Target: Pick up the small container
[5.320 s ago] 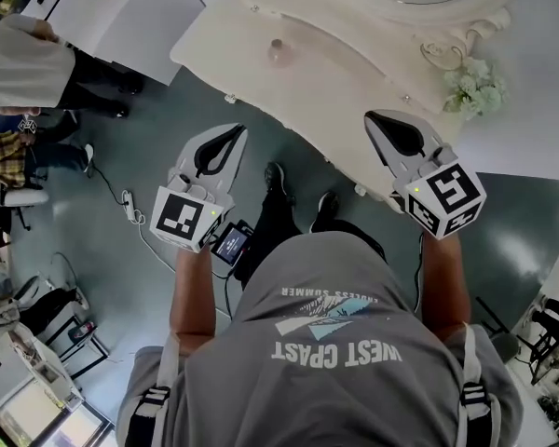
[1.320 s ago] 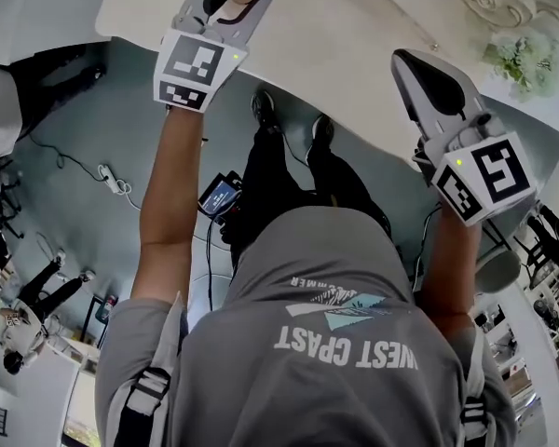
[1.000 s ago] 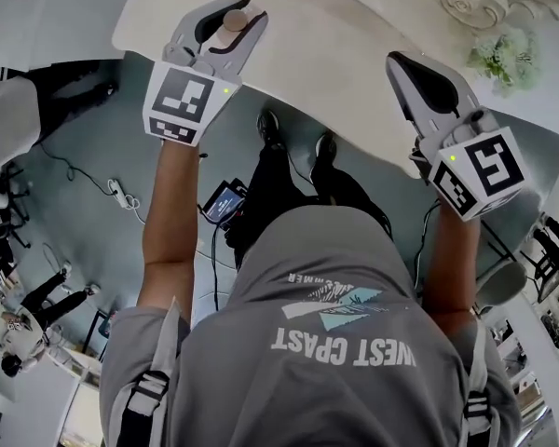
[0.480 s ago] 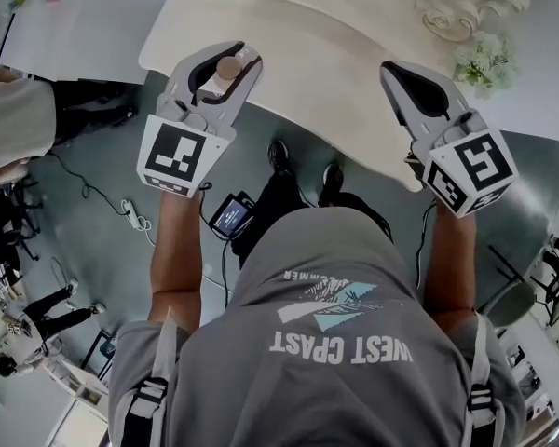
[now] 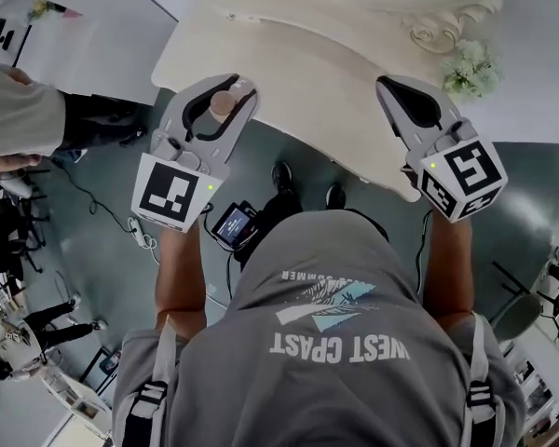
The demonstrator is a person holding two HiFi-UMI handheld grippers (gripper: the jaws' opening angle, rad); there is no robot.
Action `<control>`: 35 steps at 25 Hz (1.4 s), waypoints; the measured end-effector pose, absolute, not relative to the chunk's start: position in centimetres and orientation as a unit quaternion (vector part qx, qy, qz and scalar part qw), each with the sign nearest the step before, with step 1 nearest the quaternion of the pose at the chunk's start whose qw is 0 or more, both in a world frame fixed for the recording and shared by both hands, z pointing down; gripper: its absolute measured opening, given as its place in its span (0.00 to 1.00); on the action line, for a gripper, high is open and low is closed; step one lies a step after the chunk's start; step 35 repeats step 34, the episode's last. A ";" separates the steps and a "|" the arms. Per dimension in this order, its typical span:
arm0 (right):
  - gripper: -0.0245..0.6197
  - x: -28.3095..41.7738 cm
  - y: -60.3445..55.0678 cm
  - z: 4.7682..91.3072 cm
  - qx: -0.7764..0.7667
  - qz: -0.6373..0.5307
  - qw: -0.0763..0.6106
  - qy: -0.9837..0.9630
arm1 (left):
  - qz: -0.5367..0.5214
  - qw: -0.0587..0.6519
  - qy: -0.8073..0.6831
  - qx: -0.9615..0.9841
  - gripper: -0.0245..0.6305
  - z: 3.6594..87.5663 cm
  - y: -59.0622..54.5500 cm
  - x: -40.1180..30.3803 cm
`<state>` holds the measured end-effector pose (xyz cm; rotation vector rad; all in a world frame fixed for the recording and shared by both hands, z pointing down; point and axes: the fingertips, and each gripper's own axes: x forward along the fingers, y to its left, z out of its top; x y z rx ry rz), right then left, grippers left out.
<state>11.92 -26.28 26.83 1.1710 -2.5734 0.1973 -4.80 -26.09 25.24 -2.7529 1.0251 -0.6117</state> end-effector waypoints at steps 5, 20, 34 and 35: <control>0.04 11.7 -26.0 26.3 0.401 0.051 0.154 -0.902 | -0.206 0.074 0.346 -0.912 0.20 24.6 -24.9 -5.0; 0.04 11.0 -23.7 25.2 0.391 0.025 0.175 -0.903 | -0.208 0.080 0.357 -0.907 0.20 23.2 -21.5 -5.6; 0.04 11.0 -22.7 25.7 0.390 0.028 0.179 -0.903 | -0.210 0.076 0.356 -0.907 0.20 24.2 -20.8 -5.5; 0.04 11.0 -22.7 25.7 0.390 0.028 0.179 -0.903 | -0.210 0.076 0.356 -0.907 0.20 24.2 -20.8 -5.5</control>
